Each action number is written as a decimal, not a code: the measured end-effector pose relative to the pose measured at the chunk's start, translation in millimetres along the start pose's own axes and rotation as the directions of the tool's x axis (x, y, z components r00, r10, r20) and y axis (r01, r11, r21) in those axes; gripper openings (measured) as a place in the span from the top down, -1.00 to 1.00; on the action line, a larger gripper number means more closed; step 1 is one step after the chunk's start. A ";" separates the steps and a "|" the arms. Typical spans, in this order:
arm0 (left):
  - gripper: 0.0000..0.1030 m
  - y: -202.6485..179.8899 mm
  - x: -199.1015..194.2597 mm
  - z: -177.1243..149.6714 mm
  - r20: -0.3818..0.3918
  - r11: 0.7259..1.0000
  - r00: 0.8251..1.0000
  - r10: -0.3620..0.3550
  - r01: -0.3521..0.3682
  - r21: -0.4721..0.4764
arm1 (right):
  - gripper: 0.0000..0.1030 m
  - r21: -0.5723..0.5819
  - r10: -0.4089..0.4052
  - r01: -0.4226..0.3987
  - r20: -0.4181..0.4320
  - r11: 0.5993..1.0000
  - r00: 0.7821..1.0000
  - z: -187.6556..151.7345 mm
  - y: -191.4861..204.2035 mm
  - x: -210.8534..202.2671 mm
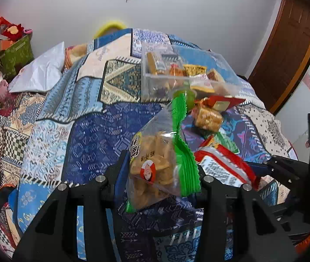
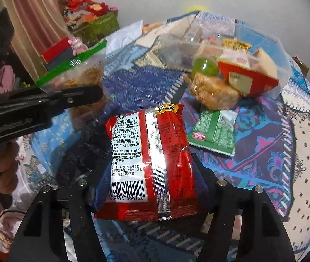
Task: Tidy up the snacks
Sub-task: 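Grasp the clear puffed-snack bag with the left tool while the right tool grasps the red bag, then lower both bags into the clear box and open both tools, then grasp the puffed-snack bag with the left tool while the right tool grasps the green bag, then carry both bags into the clear box and open both tools, then grasp the green jelly cup with the left tool while the right tool grasps the red cake bag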
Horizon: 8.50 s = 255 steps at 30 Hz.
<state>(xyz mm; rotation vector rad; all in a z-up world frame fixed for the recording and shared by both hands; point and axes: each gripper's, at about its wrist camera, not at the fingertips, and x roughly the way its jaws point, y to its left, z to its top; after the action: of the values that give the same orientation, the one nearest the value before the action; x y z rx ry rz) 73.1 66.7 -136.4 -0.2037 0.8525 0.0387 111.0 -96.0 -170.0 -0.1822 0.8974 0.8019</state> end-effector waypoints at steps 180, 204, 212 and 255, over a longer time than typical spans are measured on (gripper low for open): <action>0.10 -46.0 59.3 59.9 -0.077 0.991 0.995 -0.066 0.074 0.108 | 0.15 0.296 -0.203 0.145 0.176 0.944 0.963 20.7 -130.5 -52.3; 0.10 -19.8 113.9 153.9 0.016 0.999 1.000 -0.026 0.025 0.044 | 0.15 0.263 -0.149 0.094 0.197 0.960 0.969 105.4 -143.7 7.9; 0.10 -15.3 147.2 175.0 0.027 0.999 0.999 -0.021 0.021 0.024 | 0.15 0.234 -0.174 0.128 0.187 0.964 0.967 124.9 -148.8 22.6; -0.29 -17.1 81.3 96.9 0.016 0.990 1.000 -0.019 0.016 0.139 | -0.44 0.170 -0.259 0.251 0.028 0.953 0.965 67.3 -118.7 30.3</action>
<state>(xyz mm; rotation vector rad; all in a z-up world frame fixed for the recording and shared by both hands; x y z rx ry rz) 200.7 64.9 -132.7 -0.0799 0.8329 -0.0353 246.0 -131.9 -171.6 -0.1284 0.8683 0.4871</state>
